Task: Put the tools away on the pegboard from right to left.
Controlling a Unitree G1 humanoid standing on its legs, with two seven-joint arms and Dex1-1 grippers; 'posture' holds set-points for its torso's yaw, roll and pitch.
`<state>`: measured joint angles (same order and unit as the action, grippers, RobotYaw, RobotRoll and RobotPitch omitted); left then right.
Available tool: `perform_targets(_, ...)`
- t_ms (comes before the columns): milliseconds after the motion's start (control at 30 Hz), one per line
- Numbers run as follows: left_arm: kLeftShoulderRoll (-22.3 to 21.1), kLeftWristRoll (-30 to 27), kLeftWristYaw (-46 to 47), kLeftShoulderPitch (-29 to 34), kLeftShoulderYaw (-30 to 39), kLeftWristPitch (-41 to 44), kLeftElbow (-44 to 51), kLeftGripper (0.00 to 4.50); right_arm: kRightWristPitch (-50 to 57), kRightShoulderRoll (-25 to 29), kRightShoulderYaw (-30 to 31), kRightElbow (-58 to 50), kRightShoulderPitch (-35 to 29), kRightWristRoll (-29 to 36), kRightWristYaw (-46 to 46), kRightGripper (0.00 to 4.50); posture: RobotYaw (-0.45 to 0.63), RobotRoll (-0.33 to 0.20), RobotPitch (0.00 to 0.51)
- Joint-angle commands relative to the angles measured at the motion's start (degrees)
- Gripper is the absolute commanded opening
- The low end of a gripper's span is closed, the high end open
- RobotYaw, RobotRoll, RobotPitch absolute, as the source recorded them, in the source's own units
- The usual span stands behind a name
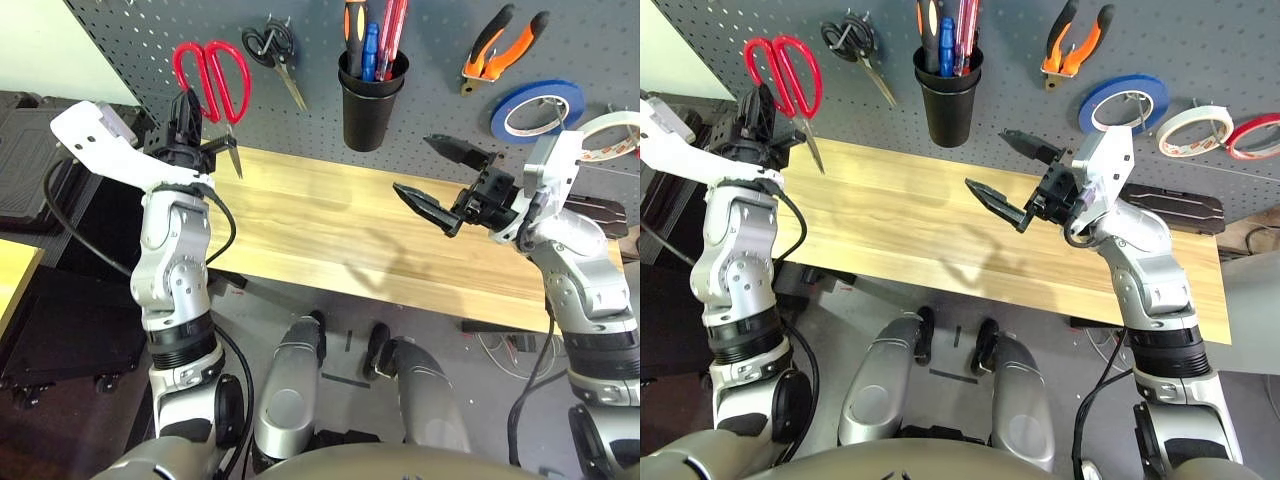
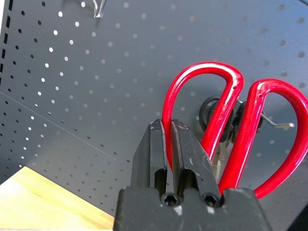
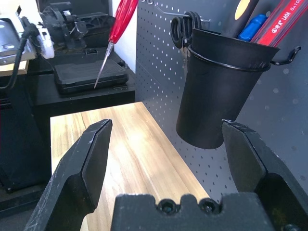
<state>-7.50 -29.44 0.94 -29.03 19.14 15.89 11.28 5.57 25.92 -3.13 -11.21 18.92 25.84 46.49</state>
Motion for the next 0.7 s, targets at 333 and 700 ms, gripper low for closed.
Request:
perform_targets(333, -0.1, 0.7, -5.1, -4.9, -1.0, -5.0, -10.1, 0.03, 0.1, 0.3, 0.0, -1.5, -1.8, -0.6, -1.2, 4.5, 0.17, 0.0, 0.237)
perform_targets(700, 0.2, 1.9, -7.5, -7.8, -1.9, -7.7, -16.9, 0.03, 0.0, -0.4, 0.7, -1.7, -1.8, -1.4, -2.3, 4.5, 0.16, 0.0, 0.237)
